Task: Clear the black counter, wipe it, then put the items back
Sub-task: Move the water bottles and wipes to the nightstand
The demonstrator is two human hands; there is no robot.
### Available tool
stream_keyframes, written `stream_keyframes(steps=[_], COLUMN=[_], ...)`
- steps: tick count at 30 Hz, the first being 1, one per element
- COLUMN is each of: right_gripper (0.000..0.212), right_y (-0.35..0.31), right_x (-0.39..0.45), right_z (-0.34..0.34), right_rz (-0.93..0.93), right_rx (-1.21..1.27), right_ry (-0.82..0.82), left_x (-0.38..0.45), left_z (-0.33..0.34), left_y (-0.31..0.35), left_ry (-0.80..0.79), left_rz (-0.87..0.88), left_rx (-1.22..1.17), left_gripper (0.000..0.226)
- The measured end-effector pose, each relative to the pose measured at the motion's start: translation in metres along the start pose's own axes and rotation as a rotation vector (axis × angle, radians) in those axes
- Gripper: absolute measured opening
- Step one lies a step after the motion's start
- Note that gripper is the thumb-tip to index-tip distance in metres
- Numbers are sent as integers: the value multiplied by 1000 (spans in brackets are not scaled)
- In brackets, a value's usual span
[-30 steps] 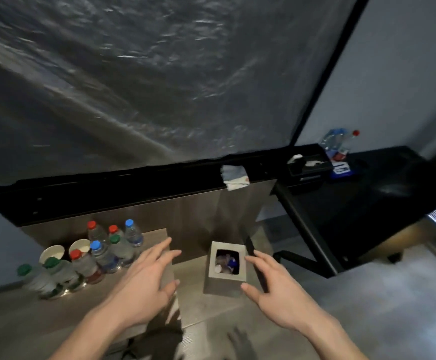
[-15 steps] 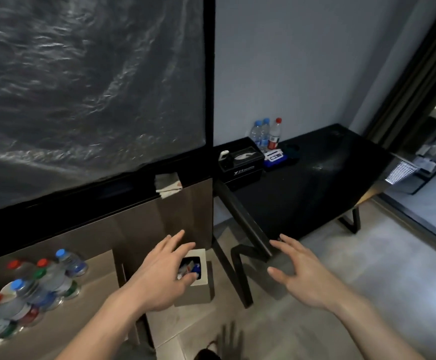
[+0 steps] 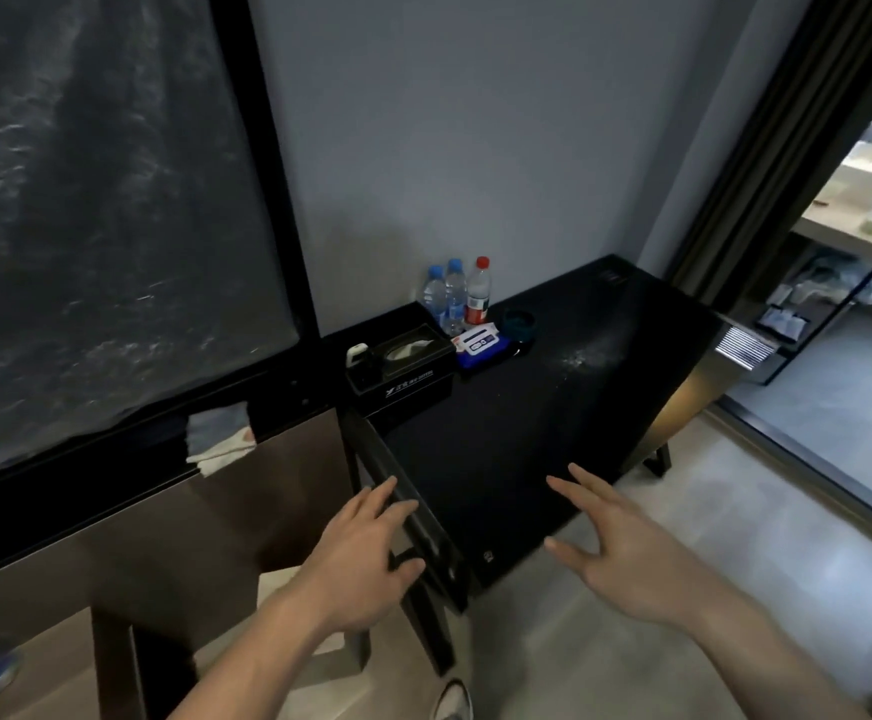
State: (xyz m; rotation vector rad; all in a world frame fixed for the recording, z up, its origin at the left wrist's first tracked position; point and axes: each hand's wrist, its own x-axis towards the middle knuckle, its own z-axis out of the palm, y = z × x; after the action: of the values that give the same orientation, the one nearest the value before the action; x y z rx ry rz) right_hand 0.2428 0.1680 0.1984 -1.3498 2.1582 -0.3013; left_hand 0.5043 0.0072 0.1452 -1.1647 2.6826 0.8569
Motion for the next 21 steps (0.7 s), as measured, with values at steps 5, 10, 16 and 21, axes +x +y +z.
stream_keyframes(steps=[5, 10, 16, 21], right_gripper=[76, 75, 73, 74], right_y=[23, 53, 70, 88], right_x=[61, 104, 164, 231], right_z=[-50, -85, -123, -142], right_rz=[13, 41, 28, -40], right_rx=[-9, 30, 19, -15], right_ry=[17, 22, 1, -95], left_x=[84, 157, 209, 238], left_z=[-23, -45, -56, -47], left_y=[13, 38, 54, 60], left_ry=[-24, -35, -19, -24], left_rz=[6, 36, 8, -108], left_rx=[-6, 23, 20, 2], left_gripper=[75, 75, 75, 74])
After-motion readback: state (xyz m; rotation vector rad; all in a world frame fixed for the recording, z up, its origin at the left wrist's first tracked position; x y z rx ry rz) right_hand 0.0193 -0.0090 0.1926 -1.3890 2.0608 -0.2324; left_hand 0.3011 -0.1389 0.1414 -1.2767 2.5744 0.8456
